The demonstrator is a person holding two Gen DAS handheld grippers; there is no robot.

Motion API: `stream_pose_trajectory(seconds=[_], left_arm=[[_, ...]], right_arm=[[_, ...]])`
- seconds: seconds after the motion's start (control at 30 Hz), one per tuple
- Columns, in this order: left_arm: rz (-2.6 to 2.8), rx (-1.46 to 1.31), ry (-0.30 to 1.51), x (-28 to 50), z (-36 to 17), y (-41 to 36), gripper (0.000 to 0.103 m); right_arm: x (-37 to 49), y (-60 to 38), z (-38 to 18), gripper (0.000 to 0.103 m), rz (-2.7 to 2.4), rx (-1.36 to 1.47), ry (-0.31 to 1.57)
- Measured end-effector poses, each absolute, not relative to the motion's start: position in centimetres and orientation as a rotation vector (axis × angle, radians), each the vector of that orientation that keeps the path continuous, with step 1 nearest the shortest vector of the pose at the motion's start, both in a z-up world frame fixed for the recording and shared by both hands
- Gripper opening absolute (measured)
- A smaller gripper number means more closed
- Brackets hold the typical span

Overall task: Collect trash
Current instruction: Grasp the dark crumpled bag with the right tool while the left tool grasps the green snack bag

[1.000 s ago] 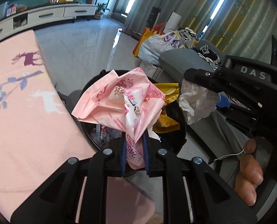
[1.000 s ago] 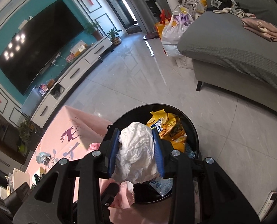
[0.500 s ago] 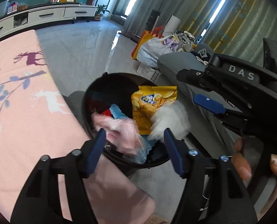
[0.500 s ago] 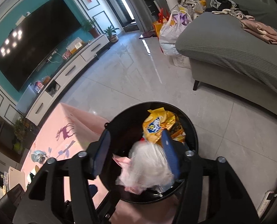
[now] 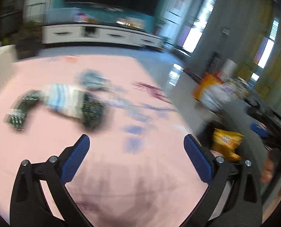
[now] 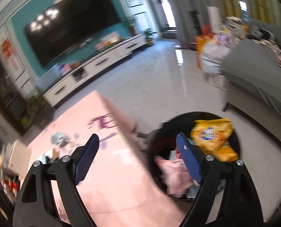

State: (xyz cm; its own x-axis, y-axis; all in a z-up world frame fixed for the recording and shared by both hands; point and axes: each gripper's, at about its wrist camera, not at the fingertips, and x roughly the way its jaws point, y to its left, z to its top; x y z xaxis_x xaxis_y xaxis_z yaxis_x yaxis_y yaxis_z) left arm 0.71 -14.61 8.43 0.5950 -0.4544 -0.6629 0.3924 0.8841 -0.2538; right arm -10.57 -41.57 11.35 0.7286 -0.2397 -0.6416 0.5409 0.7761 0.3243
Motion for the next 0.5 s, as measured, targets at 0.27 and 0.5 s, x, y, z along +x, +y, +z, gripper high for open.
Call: stream_pose_trajectory(seconds=[0.27, 0.5], left_arm=[[-0.21, -0.207, 0.791, 9.0, 7.3, -0.2, 0.099], [-0.162, -0.256, 0.874, 13.6, 4.0, 1.5, 0.099]], right_arm=[[-1.7, -32.5, 11.2, 0.083, -0.214, 0.391, 0.715], [7.4, -24.1, 6.8, 0.083, 0.002, 0.317, 0.894]])
